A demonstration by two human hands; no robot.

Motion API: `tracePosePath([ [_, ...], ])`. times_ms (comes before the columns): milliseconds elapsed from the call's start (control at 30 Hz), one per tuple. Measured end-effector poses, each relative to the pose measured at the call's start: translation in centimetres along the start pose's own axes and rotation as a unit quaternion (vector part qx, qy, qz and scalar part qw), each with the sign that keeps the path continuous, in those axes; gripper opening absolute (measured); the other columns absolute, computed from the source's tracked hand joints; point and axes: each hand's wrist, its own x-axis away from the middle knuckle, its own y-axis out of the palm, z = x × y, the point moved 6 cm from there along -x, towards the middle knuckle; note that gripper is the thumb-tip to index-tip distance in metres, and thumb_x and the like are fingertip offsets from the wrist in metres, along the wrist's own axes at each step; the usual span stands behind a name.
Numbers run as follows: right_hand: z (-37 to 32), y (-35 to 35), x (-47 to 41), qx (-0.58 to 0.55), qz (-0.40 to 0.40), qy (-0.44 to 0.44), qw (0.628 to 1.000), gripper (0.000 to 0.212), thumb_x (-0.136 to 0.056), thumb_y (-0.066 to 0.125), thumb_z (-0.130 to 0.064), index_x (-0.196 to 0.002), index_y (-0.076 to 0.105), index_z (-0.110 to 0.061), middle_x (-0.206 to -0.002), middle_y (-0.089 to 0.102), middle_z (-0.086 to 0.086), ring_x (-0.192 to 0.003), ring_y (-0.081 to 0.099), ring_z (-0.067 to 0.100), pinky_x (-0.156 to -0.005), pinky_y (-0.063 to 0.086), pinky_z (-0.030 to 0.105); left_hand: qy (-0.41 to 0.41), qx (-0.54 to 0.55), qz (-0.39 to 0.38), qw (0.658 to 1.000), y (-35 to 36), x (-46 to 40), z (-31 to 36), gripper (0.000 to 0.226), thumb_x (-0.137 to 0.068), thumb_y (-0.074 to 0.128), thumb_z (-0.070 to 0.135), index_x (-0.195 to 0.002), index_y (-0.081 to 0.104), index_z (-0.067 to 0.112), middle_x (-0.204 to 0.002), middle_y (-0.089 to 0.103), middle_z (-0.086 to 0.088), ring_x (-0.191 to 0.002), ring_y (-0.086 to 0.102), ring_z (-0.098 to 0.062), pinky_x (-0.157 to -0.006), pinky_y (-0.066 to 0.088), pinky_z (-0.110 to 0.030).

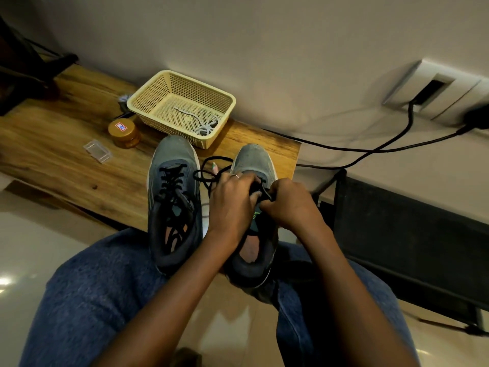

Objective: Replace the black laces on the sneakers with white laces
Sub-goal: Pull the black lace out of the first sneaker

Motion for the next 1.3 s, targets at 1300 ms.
tracePosePath([
  [1300,0.0,0.3,-0.1,-0.004,0.002,-0.003,1.0,0.023,-0.084,0.062,-0.02,-0.101,0.059,-0.006,-0.101,0.062,0.016,-0.089,0.063,0.032,-0.079,0.056,0.046,-0.051,0.07,0.027,0.996,0.5,0.0,-0.6,0.029,-0.099,0.047,0.029,-0.117,0.053,0.007,-0.105,0.061,-0.016,-0.102,0.052,-0.024,-0.072,0.027,-0.02],
])
